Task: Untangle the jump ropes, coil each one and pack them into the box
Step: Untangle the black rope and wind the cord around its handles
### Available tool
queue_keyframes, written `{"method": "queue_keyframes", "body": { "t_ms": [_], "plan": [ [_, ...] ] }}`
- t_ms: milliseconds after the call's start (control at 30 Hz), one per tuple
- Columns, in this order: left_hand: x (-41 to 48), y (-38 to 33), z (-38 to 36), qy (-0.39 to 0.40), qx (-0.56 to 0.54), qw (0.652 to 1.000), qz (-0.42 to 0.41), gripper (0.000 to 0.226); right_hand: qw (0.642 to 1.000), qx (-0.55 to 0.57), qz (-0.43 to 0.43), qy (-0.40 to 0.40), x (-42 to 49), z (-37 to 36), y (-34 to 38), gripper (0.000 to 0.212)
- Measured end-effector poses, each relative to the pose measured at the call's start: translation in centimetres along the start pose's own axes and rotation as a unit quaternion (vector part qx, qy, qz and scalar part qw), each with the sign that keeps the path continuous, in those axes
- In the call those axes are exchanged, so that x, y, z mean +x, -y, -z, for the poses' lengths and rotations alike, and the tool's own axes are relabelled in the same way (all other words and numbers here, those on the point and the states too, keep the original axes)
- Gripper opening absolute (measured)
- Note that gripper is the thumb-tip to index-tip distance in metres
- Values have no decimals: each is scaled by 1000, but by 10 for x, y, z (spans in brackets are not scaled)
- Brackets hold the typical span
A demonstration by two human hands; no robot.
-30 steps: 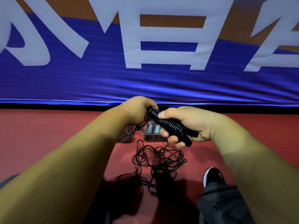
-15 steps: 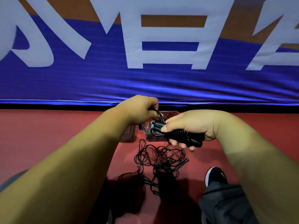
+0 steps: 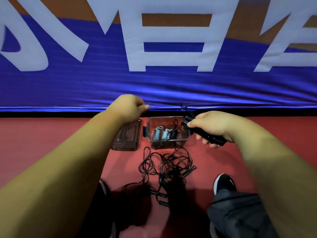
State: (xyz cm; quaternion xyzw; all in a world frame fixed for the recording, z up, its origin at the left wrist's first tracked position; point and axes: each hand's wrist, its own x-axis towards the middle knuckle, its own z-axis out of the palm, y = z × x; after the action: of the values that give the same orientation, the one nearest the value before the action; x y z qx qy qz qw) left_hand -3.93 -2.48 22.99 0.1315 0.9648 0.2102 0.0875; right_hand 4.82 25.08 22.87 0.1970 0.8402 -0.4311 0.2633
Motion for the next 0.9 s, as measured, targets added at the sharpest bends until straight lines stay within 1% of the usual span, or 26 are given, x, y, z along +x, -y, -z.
{"method": "queue_keyframes", "body": {
  "t_ms": [33,67,167,233,267,300,367,400,467,500,567,600,700,733,800,867,900],
  "plan": [
    [-2,-6,-4,25,9,1000,-15,24,1000,3,20,6,-2,-1,0,22],
    [-5,-13,-9,54,4,998,-28,31,999,6,37,13,-5,-3,2,21],
    [-6,-29,-27,125,-26,991,-47,69,995,39,75,51,-14,-8,11,22],
    [-5,-33,-40,152,-55,986,-50,79,989,90,84,87,-19,-10,17,24],
    [-6,-34,-46,163,-88,981,-54,76,983,122,85,111,-20,-11,21,29],
    [-7,-37,-51,170,-136,974,-59,66,974,156,86,137,-21,-10,23,35],
    [-11,-46,-57,187,-234,951,-71,32,951,220,93,197,-23,-8,26,39],
    [-12,-51,-58,181,-267,944,-73,22,937,245,97,227,-25,-7,28,36],
    [-8,-56,-56,136,-281,947,-69,14,914,277,101,277,-29,-5,29,33],
    [-4,-54,-56,108,-273,954,-63,5,906,285,100,295,-30,-5,29,33],
    [1,-49,-54,56,-245,967,-42,19,897,293,101,316,-31,-4,28,34],
    [0,-48,-52,42,-246,968,-33,20,894,297,102,320,-32,-5,28,33],
    [-1,-45,-51,46,-296,954,-16,5,886,326,106,313,-30,-6,30,33],
    [-1,-44,-51,50,-309,950,-1,1,884,343,104,302,-29,-6,30,31],
    [1,-40,-52,44,-329,943,35,10,877,387,96,267,-26,-5,32,27],
    [6,-33,-53,25,-311,947,74,20,871,427,86,227,-22,-2,31,26],
    [7,-29,-52,21,-290,953,83,21,869,441,84,209,-20,-1,30,26]
  ]
}}
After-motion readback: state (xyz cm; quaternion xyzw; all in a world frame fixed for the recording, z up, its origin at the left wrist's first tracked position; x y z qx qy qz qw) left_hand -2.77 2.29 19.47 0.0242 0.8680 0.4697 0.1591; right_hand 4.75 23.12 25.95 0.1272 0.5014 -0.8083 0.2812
